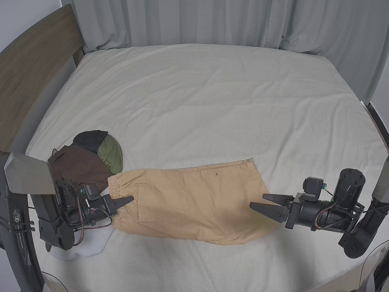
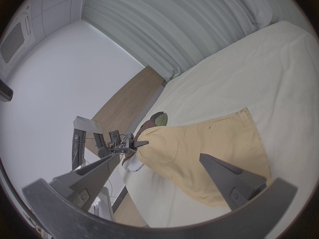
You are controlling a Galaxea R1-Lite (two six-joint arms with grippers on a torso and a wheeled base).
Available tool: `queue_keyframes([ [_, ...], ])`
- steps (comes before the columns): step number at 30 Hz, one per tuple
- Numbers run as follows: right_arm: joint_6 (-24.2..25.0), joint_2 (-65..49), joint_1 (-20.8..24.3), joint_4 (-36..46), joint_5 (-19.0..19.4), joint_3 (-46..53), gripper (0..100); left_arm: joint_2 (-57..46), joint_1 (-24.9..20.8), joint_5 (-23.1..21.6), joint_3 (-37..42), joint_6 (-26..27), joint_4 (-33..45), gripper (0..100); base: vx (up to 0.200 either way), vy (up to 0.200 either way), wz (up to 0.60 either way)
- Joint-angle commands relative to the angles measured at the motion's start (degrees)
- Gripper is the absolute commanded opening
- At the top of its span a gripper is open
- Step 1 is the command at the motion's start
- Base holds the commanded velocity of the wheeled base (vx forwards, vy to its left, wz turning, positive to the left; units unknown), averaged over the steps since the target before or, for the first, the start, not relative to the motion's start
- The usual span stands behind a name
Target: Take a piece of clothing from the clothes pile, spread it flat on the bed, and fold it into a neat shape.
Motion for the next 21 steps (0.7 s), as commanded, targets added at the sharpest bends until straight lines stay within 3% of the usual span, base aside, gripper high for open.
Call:
queue_keyframes([
  [1, -0.01, 0.08, 0.03, -0.03, 0.01, 0.03, 100, -0.34, 0.12, 0.0, 0.04, 0.03, -0.17, 0, 0.0, 0.0, 0.0],
  [11, -0.01, 0.08, 0.03, -0.03, 0.01, 0.03, 100, -0.51, 0.92, -1.06, 0.04, 0.03, -0.17, 0, 0.0, 0.0, 0.0],
  [21, -0.01, -0.01, -0.06, -0.03, 0.01, 0.47, 100, -3.41, -2.34, -0.18, -0.49, -1.99, -0.17, 0, 0.0, 0.0, 0.0],
])
